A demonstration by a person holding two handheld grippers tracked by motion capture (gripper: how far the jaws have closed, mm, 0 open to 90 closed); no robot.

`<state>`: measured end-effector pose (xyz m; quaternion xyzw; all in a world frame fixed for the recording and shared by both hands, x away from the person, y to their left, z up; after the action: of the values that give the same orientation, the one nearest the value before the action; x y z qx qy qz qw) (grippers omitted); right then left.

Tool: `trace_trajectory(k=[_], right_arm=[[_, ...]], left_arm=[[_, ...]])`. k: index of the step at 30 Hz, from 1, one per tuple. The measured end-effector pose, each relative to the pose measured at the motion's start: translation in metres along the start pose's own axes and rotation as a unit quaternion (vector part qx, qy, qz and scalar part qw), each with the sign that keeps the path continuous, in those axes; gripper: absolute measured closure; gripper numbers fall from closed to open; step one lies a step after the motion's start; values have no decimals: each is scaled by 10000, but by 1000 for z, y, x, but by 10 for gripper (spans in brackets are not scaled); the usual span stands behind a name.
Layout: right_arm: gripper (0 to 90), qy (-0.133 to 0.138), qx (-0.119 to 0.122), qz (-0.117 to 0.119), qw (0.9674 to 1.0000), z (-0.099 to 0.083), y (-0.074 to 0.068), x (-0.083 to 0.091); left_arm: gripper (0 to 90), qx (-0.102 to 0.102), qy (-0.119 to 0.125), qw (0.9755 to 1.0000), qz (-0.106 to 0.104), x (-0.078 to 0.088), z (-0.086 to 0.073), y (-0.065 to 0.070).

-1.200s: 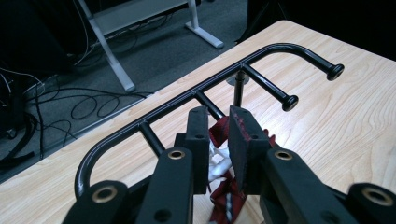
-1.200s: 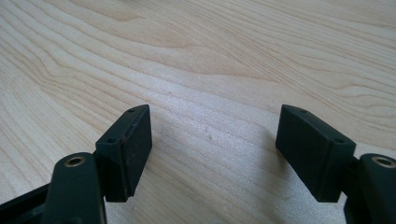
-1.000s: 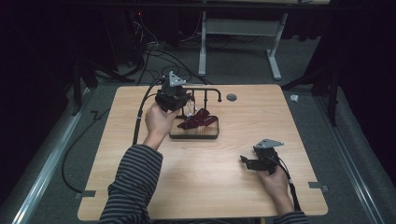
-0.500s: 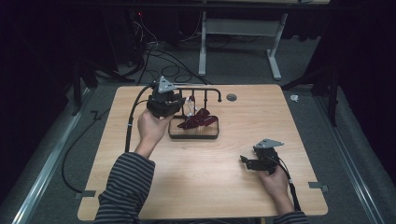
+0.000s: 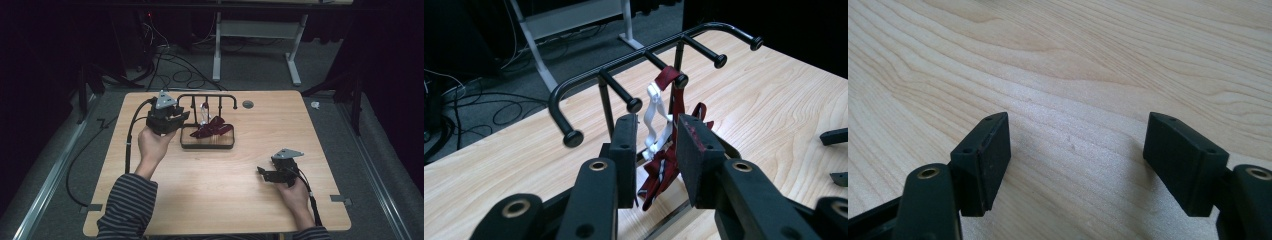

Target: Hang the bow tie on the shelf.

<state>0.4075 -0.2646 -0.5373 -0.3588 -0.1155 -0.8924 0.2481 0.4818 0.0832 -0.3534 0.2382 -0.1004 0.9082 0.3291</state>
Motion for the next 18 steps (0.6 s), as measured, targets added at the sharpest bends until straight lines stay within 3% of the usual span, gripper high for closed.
trace_trajectory(k=[18], right_arm=[[283,-1,-1,0,10000,0,0,0]], left_arm=[[705,180,44,9998,106,18,-16,-13]])
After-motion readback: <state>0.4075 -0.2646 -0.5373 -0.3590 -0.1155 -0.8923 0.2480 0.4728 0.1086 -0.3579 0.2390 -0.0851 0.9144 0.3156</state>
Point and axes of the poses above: each handheld gripper's, and its own axes: x roughly backward along the jaws, z roughly out of its top, y roughly to its right, the point moved 5 cm from there along -x, roughly forward along the jaws, and after that the axes turned 1 degree about x, right-handed, at the moved point
